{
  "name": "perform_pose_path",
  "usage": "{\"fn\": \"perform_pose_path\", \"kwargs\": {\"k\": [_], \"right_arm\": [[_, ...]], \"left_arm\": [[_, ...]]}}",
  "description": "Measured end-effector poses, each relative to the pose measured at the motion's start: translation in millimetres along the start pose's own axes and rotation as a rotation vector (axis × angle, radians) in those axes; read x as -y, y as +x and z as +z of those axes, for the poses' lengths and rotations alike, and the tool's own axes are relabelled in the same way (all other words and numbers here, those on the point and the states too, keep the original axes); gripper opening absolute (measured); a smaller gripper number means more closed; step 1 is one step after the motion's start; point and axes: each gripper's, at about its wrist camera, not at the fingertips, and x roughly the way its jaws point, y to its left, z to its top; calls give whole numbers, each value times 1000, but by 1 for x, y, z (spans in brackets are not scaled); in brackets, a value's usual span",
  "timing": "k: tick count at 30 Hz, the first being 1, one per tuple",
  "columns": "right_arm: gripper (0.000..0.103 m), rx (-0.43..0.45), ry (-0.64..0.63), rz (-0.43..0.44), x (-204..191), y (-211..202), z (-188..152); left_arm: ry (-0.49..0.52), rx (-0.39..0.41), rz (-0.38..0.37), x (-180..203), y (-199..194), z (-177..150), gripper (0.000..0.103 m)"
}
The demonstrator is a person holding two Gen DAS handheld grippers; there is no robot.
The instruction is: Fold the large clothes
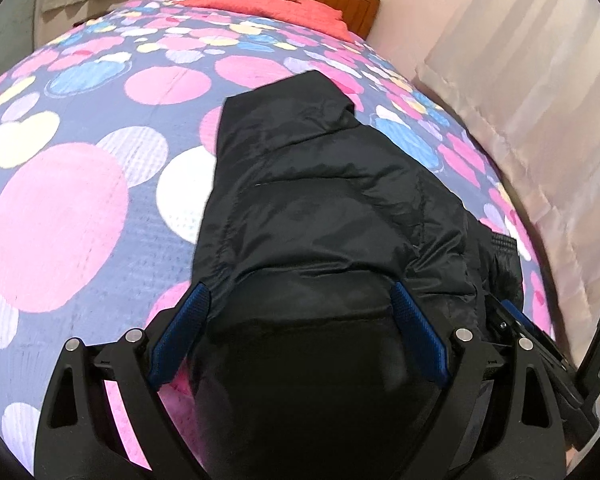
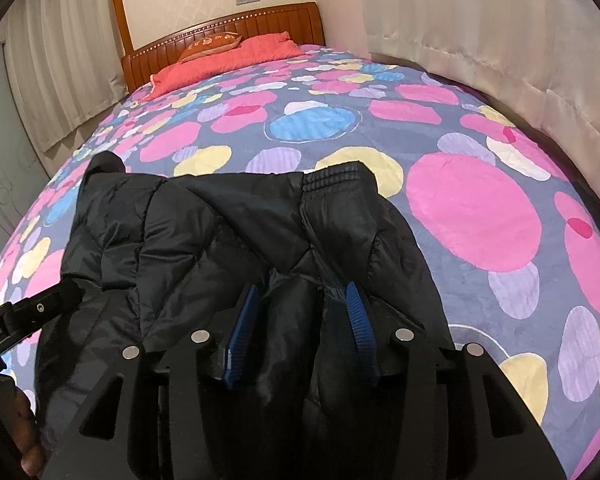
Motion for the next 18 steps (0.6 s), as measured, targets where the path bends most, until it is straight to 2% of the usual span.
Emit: {"fn": "perform_pose_path", "kwargs": {"k": [8, 13, 15, 18], "right_arm": [[47, 7, 46, 27, 10, -8, 7], [48, 31, 77, 42, 17, -19, 11], [56, 44, 97, 46, 23, -24, 13], [58, 66, 124, 45, 32, -32, 17]], "left_arm": [[-100, 45, 9, -21, -19, 5, 91], [-223, 43, -12, -51, -27, 6, 91], [-286, 37, -27, -66, -28, 4, 91], [-370, 33, -44, -84, -30, 4, 91]]}}
